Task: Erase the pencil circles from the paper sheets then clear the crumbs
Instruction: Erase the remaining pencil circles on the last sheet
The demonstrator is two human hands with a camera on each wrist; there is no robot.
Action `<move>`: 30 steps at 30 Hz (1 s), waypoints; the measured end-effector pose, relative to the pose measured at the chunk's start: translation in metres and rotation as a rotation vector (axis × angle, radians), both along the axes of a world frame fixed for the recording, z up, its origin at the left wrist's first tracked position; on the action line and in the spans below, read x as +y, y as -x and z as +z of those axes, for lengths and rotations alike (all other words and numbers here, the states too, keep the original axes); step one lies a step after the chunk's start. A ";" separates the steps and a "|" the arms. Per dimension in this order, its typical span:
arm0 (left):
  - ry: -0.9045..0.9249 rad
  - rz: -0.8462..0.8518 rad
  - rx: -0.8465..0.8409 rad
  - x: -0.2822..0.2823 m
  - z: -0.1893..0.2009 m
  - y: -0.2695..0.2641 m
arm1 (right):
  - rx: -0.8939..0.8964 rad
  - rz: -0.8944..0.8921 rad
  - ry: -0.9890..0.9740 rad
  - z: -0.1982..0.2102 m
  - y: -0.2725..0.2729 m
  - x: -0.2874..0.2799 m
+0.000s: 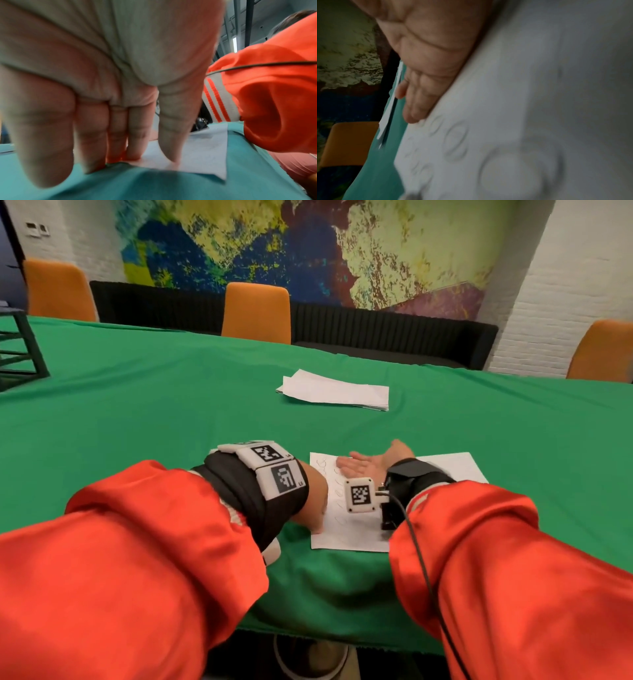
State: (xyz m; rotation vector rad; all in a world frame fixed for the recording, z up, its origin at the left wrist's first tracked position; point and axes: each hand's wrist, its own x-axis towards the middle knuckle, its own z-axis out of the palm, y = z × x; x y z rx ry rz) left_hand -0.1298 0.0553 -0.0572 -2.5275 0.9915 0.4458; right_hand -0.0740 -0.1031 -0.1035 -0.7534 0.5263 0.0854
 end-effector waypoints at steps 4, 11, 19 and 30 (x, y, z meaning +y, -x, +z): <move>-0.019 -0.014 -0.042 0.000 -0.002 0.000 | 0.065 -0.206 0.069 0.004 0.002 -0.039; -0.006 0.000 -0.039 0.000 -0.003 -0.001 | -0.063 -0.020 0.018 0.019 0.004 -0.011; -0.011 -0.007 -0.047 -0.001 -0.007 -0.002 | 0.088 -0.208 0.133 0.005 0.008 -0.053; -0.063 0.033 -0.052 -0.007 -0.005 0.002 | -0.071 -0.054 -0.011 0.018 0.032 -0.012</move>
